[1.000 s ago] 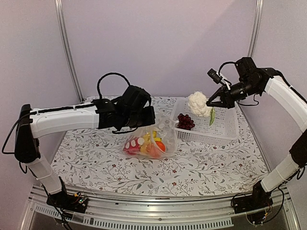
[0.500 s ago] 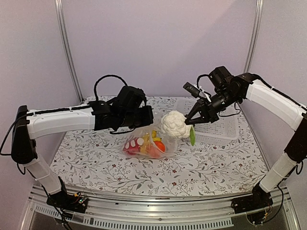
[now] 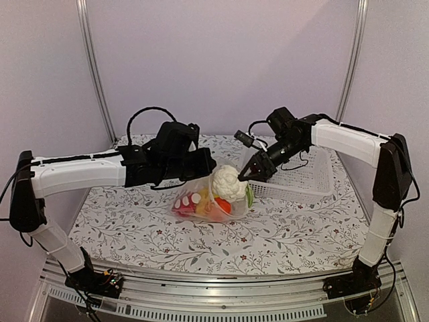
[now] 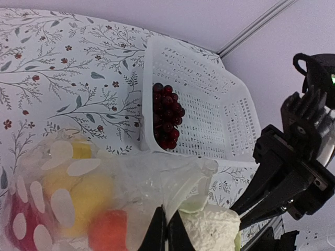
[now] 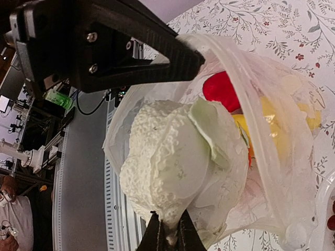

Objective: Place the food in the zip-top bag and seal the zipper
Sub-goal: Place the fake vegetable in the zipper food storage bag.

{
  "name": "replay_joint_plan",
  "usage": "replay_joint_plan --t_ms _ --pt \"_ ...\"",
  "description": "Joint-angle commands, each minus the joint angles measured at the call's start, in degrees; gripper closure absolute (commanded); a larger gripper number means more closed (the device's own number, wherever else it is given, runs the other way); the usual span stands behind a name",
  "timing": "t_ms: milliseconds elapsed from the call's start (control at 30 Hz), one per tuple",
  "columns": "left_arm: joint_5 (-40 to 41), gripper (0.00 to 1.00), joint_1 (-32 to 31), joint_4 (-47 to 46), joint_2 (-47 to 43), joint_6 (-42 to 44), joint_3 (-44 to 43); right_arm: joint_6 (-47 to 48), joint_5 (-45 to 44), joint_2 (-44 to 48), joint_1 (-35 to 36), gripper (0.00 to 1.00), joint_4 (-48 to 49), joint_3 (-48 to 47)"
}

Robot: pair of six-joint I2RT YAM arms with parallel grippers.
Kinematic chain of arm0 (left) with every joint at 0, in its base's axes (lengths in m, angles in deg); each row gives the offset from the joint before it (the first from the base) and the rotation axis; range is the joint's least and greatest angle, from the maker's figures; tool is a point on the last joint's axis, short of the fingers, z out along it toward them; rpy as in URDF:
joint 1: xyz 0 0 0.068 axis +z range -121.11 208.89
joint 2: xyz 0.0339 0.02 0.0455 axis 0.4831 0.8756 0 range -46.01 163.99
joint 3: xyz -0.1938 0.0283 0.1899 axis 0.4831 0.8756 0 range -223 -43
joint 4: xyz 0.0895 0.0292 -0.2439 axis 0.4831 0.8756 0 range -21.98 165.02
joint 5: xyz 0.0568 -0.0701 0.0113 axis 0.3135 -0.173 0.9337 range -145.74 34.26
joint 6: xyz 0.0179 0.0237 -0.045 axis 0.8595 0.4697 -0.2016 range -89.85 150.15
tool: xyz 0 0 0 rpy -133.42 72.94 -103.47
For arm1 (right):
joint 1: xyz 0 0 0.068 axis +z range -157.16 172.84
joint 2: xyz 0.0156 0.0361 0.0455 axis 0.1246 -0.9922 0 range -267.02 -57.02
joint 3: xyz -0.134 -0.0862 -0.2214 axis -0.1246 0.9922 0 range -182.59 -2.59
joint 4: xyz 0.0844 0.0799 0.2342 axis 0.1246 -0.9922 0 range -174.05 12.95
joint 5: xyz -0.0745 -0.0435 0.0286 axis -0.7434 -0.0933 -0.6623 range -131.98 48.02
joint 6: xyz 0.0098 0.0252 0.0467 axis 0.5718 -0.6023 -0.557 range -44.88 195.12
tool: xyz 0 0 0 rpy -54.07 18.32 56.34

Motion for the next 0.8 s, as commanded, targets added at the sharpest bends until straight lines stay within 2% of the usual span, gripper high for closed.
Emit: replay_joint_plan --t_ms 0,267,367,400,500,567,667,767 --pt "-2.9 1.00 0.8 -3.3 -0.6 0.1 0.8 -8.9 -2.8 -1.0 0.3 1.00 8.7 -2.5" --pt "-5.9 1.00 0.6 -5.8 1.2 -1.9 0.6 -27.7 0.0 -5.1 3.0 1.00 19.3 -1.3" --pt "-5.5 1.00 0.5 -6.8 0.6 -2.3 1.2 -29.9 -0.8 -6.9 5.2 0.99 21.1 -0.6" --pt "-5.3 1.00 0.5 -7.0 0.3 -2.4 1.5 -30.3 -1.1 -7.3 5.6 0.96 21.8 -0.8" --pt "-4.6 1.00 0.5 -7.3 -0.7 -2.5 2.2 -31.3 -3.1 -8.9 6.5 0.74 22.5 -2.6" --pt "-3.9 1.00 0.6 -7.0 -1.5 -2.5 2.9 -30.7 -3.0 -9.1 6.5 0.62 22.2 -3.2" --pt "-2.4 1.00 0.8 -6.1 -2.6 -2.4 3.8 -26.8 -5.5 -6.3 6.6 0.47 20.8 -2.2" --pt "-1.0 1.00 1.3 -4.3 -3.3 -1.7 4.2 -19.1 -7.5 -1.4 6.4 0.36 18.0 -1.3"
